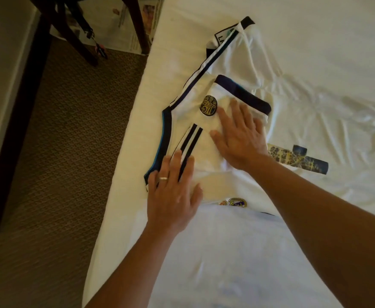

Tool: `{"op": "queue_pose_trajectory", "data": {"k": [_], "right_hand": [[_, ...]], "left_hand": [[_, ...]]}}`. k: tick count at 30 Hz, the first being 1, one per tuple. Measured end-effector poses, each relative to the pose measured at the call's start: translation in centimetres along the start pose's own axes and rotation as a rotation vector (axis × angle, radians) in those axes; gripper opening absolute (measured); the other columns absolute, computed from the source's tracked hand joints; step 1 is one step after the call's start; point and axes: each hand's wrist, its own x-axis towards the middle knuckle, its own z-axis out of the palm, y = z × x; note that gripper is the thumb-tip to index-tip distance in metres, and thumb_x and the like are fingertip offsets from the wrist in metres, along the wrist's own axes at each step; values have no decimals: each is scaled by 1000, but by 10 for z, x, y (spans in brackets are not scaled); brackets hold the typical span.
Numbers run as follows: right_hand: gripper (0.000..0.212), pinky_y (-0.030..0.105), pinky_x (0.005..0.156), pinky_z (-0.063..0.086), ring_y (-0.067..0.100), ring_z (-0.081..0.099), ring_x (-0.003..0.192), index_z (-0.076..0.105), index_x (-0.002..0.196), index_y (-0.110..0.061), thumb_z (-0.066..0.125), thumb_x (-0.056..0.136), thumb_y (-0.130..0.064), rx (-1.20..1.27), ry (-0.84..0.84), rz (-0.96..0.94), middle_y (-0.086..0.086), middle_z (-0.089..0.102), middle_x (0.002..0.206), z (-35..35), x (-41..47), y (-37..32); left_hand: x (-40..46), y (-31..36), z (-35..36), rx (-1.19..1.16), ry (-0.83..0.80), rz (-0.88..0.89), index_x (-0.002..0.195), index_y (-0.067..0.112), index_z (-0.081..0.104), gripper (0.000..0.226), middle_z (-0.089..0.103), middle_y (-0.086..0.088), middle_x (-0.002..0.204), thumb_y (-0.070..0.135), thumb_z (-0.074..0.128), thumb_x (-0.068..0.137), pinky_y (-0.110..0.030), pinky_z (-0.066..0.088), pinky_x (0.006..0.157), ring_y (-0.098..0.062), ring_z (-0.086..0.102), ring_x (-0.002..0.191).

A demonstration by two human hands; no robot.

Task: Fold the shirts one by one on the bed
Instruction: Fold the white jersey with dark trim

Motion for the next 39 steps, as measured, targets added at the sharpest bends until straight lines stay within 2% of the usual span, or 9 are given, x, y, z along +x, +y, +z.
{"op": "queue_pose_trajectory", "data": {"k": [2, 6, 9, 13, 19, 23, 29, 36, 39], "right_hand": [[68, 53, 121, 8, 27, -8, 155, -1, 160, -38, 16, 101, -67, -38, -79, 23, 0, -11, 169, 4, 2, 8], [53, 52, 112, 26, 33, 25, 145, 36, 150, -25, 42, 100, -42, -67, 112, 9, 8, 24, 162, -13, 14, -2], [63, 51, 110, 28, 35, 29, 141, 38, 150, -22, 55, 90, -17, -150, 131, -90, 8, 27, 161, -26, 33, -12], [72, 50, 108, 28, 37, 30, 138, 36, 149, -23, 63, 84, -11, -310, 88, -205, 8, 29, 159, -40, 54, -21], [25, 51, 100, 29, 39, 41, 118, 64, 105, -6, 62, 81, -2, -378, 204, -155, 13, 51, 116, -63, 53, -24], [13, 46, 93, 25, 36, 44, 114, 69, 86, -6, 64, 74, -9, -244, 403, -130, 9, 59, 115, -65, 19, -7], [9, 43, 85, 32, 31, 50, 110, 65, 82, -11, 65, 77, -18, -40, 632, -87, 3, 66, 109, -41, -88, 12], [12, 43, 74, 42, 35, 61, 88, 70, 92, -10, 71, 82, -4, 93, 474, 53, 6, 67, 95, 24, -179, 39], [15, 46, 73, 47, 37, 61, 88, 70, 97, -8, 71, 83, -3, 114, 419, 93, 10, 67, 98, 34, -187, 47]], "left_hand": [[1, -15, 11, 45, -29, -2, 159, 21, 31, 68, 21, -5, 168, 58, 38, 102, -50, 31, 110, -30, 29, 151], [-5, -27, 25, 61, 9, 54, 162, 21, 23, 72, 15, -3, 170, 60, 35, 102, -49, 27, 113, -26, 24, 154], [-4, -24, 28, 57, 25, 35, 162, 22, 22, 73, 13, -2, 170, 61, 34, 101, -49, 25, 115, -26, 22, 154], [-4, -23, 28, 44, 5, 23, 163, 23, 19, 79, 8, -2, 171, 68, 32, 99, -49, 21, 117, -26, 16, 156], [-1, -25, 26, 47, -54, 25, 163, 23, 17, 98, 7, -3, 171, 85, 27, 88, -49, 18, 115, -27, 13, 156], [1, -22, 19, 40, -114, 14, 163, 24, 13, 104, 2, -2, 171, 89, 32, 83, -49, 16, 116, -28, 10, 156], [2, -16, 4, -86, 235, -28, 136, 14, 56, 52, 57, -9, 137, 35, 60, 89, -45, 39, 89, -31, 57, 122], [-1, -20, -1, -38, 244, -41, 139, 12, 54, 57, 57, -16, 122, 18, 72, 85, -47, 46, 73, -38, 58, 97], [1, -20, -3, -45, 240, 22, 124, 9, 63, 46, 60, -17, 108, 7, 76, 80, -46, 48, 71, -40, 59, 90]]}}
